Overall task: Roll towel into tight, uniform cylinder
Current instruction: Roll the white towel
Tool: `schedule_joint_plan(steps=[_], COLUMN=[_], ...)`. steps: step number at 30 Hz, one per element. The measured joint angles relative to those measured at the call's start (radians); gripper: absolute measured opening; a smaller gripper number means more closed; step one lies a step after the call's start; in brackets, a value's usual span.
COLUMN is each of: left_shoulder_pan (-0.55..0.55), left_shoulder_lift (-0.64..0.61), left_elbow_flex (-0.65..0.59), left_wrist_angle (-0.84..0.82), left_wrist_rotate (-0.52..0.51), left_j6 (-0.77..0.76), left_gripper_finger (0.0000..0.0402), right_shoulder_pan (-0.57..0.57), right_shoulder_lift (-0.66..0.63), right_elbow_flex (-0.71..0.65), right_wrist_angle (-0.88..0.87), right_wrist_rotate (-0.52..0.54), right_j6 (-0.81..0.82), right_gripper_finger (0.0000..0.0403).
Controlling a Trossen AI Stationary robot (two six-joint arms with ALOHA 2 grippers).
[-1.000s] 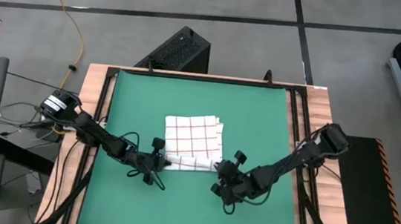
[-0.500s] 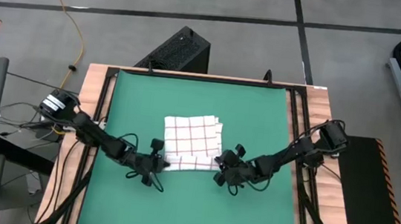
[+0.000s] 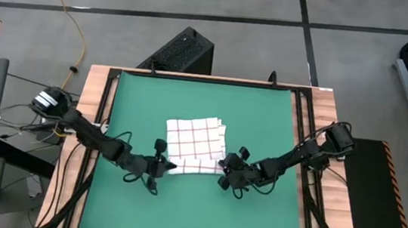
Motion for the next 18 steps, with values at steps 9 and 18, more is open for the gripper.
schedule_joint_plan(steps=[9,18], left_shoulder_pan=[0.040,0.039], left_shoulder_lift=[0.283,0.321], left_elbow_flex=[0.000,0.005], left_wrist_angle=[0.256,0.138], left_wrist_rotate=[0.007,0.012], left_j6=[-0.024,-0.193], left_gripper_finger=[0.0000,0.0000], right_shoulder_pan=[0.000,0.068], right_shoulder_lift=[0.001,-0.096], right_elbow_flex=[0.000,-0.002], right_wrist_angle=[0.007,0.028], right_wrist_rotate=[-0.003,0.199], right_j6=[0.000,-0.220], right_gripper_finger=[0.0054,0.0054])
